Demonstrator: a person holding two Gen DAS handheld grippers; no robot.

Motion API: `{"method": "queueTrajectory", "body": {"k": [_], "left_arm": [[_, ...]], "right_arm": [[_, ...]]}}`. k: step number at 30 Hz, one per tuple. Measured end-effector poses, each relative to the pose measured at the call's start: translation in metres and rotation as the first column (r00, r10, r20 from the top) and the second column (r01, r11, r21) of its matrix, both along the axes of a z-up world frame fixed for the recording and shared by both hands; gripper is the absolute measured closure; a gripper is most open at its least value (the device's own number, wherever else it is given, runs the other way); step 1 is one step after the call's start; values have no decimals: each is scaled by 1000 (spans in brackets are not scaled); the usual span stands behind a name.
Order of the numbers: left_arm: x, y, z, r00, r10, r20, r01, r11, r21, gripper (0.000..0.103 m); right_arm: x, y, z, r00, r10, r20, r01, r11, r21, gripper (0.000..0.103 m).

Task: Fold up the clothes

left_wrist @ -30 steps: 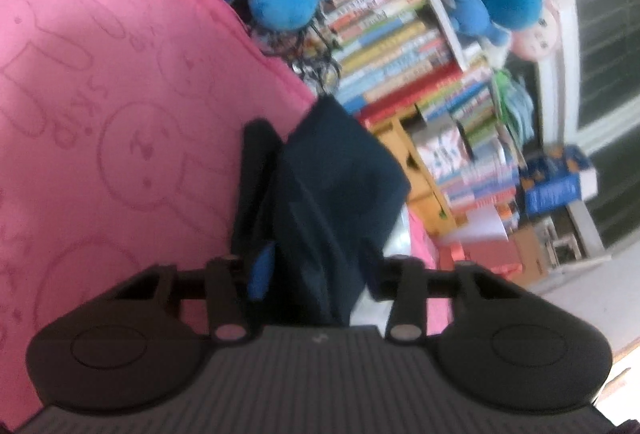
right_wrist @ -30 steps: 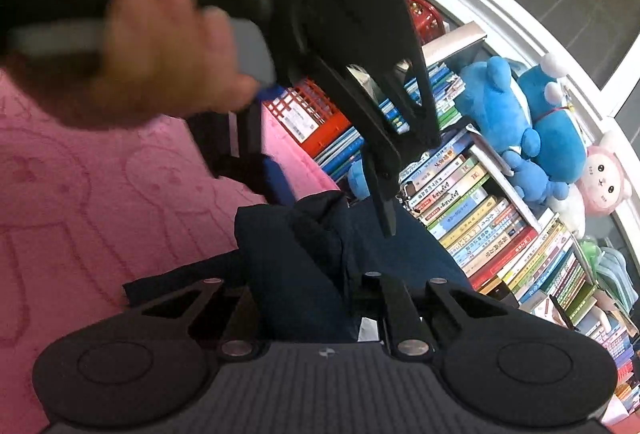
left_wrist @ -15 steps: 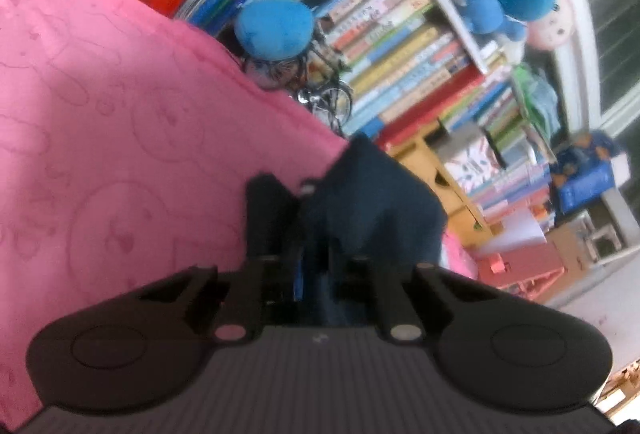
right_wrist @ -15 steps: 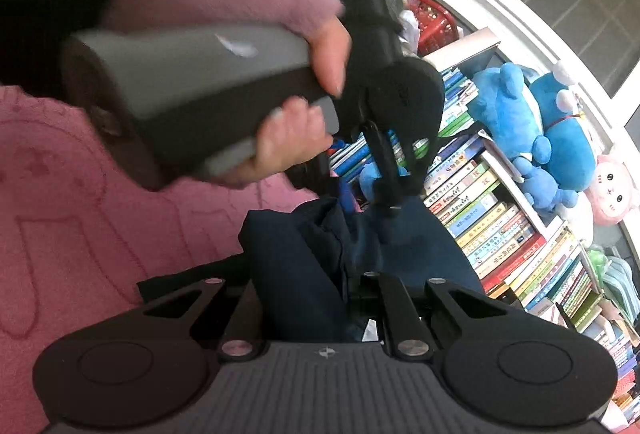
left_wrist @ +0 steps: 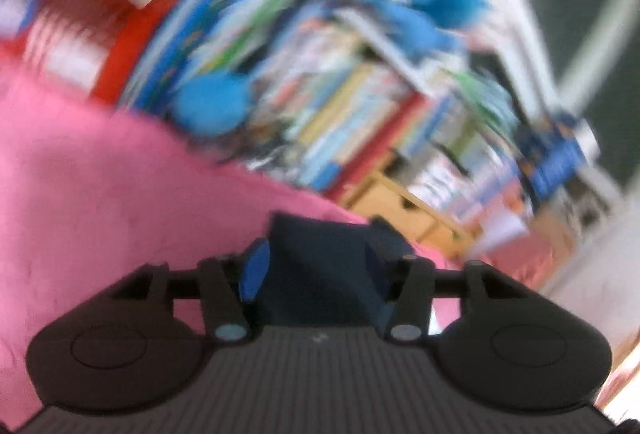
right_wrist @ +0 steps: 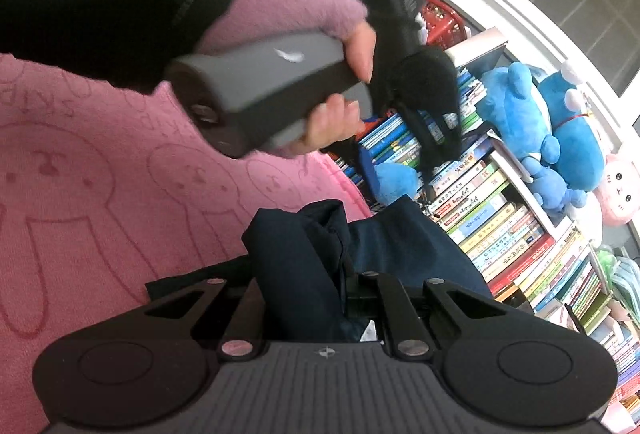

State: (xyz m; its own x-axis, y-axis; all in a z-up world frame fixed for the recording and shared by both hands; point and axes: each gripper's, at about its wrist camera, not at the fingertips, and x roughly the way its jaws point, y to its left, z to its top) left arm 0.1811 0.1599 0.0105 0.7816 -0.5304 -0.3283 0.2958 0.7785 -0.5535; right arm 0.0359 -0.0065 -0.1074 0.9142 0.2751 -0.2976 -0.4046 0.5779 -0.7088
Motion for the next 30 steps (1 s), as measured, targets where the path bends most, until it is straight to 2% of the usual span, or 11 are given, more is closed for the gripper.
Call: {"method": "queueTrajectory", "body": {"k": [3, 5, 7, 9, 13, 15, 19, 22, 24, 27, 30], "left_arm": [[-21, -35, 17, 983, -23, 184, -23, 970, 243, 40], [-25, -63, 19, 965, -56, 255, -61, 902, 428, 39], [-15, -82, 13, 970, -46, 240, -98, 826, 556, 39], [7, -84, -5, 985, 55, 164, -147, 765, 627, 39], [26, -64, -33, 941, 318, 112, -301, 643, 704, 41], [24, -44, -35, 927, 368, 74, -323, 682, 656, 41], [5, -23, -8, 910, 402, 101, -395, 767, 505, 43], [-10, -46, 25, 942, 266, 205, -332, 830, 449, 43], [-19, -69, 39, 960, 132, 247, -236, 856, 460, 40], [-10, -110, 33, 979, 8, 203, -120, 829, 547, 40], [18, -126, 0, 996, 28, 83, -75, 766, 639, 41]], "right_arm": [[1, 1, 0, 1000, -1, 0, 1, 1000, -5, 90], [1, 1, 0, 1000, -1, -1, 1, 1000, -7, 90], [1, 1, 0, 1000, -2, -4, 2, 1000, -4, 90], [2, 0, 2, 1000, -2, -16, 2, 1000, 6, 89], [2, -4, 6, 999, 3, -47, -1, 999, 38, 86], [1, -7, 10, 998, 7, -65, -3, 998, 63, 84], [-5, -20, 28, 988, 66, -141, -42, 986, 164, 63], [-16, -23, 41, 975, 141, -172, -99, 968, 229, 43], [-24, -24, 47, 962, 190, -196, -136, 955, 262, 43], [-38, -33, 51, 950, 212, -230, -137, 944, 302, 43], [-44, -51, 54, 947, 186, -263, -88, 935, 344, 41]]}}
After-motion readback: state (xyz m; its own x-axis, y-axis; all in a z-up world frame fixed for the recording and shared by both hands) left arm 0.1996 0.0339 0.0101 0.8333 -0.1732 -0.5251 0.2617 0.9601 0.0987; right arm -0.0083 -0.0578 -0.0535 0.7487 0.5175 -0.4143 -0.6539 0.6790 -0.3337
